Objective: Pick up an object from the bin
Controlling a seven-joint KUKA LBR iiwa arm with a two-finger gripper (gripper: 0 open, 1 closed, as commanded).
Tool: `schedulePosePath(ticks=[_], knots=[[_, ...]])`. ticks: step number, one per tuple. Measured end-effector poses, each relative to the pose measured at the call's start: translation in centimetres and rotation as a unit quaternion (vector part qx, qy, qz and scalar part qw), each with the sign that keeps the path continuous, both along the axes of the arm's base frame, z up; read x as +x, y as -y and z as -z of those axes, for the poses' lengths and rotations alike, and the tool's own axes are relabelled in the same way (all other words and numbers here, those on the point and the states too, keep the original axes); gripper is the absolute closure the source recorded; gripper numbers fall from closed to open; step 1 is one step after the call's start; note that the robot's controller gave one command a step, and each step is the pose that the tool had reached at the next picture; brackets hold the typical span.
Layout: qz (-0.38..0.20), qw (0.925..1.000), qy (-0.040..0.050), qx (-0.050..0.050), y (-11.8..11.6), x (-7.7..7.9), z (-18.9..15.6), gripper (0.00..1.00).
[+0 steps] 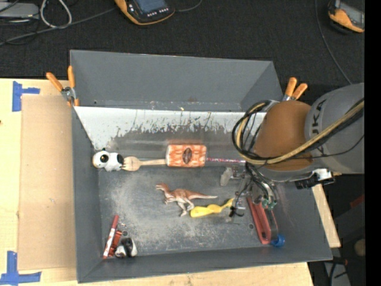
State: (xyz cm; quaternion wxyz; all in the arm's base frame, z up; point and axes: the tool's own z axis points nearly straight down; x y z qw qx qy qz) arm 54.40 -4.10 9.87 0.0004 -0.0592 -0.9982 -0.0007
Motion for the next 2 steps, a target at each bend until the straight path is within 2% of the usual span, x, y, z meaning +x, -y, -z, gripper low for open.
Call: schedulePosePath(ticks=[1,2], knots=[[-0.044,0.9991,0.0008,-0.001,-0.9,-1.1,0.0,0.0],[0.01,0.9999,-0.004,0.001,-3.7,-1.6,-0.1,0.0]])
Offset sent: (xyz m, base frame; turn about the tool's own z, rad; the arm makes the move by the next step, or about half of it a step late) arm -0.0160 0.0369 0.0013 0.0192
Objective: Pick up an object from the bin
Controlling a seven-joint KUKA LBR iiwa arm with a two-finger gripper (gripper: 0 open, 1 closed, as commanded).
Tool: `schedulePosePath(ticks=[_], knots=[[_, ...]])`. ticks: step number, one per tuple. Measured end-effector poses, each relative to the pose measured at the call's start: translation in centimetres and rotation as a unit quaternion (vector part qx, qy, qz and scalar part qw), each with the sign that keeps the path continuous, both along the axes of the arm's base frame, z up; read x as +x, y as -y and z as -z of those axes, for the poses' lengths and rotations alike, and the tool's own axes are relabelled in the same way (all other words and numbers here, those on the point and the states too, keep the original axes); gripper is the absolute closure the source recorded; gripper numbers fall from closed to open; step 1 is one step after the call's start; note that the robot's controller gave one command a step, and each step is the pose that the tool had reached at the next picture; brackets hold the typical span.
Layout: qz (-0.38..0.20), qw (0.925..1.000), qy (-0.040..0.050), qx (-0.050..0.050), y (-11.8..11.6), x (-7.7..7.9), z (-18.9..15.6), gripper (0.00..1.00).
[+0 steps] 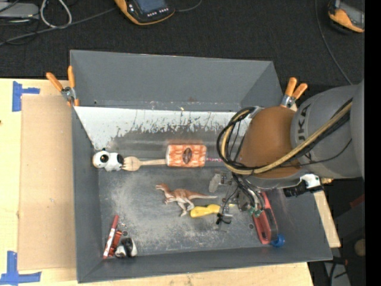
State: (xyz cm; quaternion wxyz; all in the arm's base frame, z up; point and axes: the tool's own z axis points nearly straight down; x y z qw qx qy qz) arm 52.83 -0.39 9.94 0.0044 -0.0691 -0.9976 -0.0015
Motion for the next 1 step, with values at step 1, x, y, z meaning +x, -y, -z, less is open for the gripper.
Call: schedulePosePath(ticks=[1], knots=[[0.073,0.9973,0.0041,-0.002,0.1,-0.46,3.1,0.0]])
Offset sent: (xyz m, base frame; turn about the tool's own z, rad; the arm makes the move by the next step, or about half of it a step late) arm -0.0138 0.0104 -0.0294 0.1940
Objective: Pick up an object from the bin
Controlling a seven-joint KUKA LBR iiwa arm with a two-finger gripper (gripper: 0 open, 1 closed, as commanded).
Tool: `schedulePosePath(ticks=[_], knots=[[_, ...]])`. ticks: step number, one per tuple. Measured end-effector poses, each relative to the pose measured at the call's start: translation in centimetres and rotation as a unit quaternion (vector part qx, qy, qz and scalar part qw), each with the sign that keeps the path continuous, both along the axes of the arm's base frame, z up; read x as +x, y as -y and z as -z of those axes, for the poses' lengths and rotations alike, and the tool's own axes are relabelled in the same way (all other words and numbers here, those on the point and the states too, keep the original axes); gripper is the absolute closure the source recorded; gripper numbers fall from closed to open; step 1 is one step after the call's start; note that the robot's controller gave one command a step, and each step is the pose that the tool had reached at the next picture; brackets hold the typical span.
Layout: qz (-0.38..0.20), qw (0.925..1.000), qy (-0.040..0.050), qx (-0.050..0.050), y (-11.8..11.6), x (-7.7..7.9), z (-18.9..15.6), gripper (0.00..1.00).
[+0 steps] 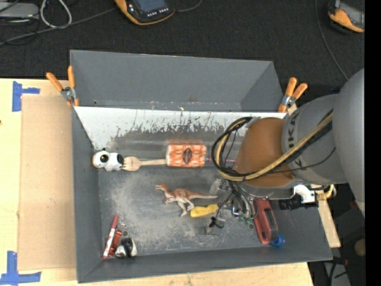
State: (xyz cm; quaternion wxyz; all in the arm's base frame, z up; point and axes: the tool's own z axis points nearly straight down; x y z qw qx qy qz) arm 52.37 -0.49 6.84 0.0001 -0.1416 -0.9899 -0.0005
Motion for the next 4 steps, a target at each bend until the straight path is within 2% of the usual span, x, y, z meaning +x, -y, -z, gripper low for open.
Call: schedulePosePath(ticks=[1,2,3,4], knots=[[0.022,0.9997,-0.004,0.001,-1.2,-1.0,0.0,1.0],[0.022,0.9997,-0.004,0.001,-1.2,-1.0,0.0,1.0],[0.021,0.9998,-0.0065,0.001,-1.2,-1.2,-2.5,1.0],[0.021,0.9997,-0.009,0.001,-1.2,-1.3,-6.7,1.0]])
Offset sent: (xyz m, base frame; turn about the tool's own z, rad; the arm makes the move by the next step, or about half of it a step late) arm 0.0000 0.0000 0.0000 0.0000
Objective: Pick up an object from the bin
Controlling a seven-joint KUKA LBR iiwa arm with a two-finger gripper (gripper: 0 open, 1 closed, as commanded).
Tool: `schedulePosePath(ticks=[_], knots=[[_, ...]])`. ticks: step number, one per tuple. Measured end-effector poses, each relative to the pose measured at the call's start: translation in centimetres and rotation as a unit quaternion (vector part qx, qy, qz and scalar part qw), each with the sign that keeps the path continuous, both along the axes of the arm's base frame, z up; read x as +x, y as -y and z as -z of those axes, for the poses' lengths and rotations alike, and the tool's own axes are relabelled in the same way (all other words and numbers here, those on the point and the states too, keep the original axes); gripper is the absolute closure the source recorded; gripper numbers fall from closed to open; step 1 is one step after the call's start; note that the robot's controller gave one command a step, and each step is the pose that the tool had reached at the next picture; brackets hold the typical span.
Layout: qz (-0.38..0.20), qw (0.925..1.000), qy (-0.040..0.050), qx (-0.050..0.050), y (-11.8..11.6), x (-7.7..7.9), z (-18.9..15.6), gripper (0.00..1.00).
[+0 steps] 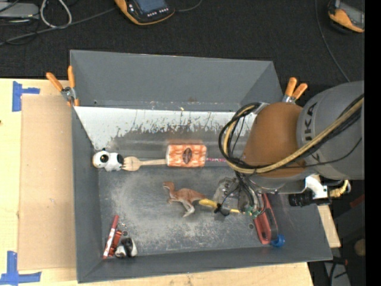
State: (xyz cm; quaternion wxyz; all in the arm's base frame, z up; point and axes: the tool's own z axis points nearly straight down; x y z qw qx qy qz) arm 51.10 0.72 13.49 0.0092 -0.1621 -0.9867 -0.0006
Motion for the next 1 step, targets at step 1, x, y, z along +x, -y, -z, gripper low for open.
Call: schedulePosePath(ticks=[1], knots=[[0.0,1.0,0.0015,0.0,0.0,0.1,-4.12,1.0]])
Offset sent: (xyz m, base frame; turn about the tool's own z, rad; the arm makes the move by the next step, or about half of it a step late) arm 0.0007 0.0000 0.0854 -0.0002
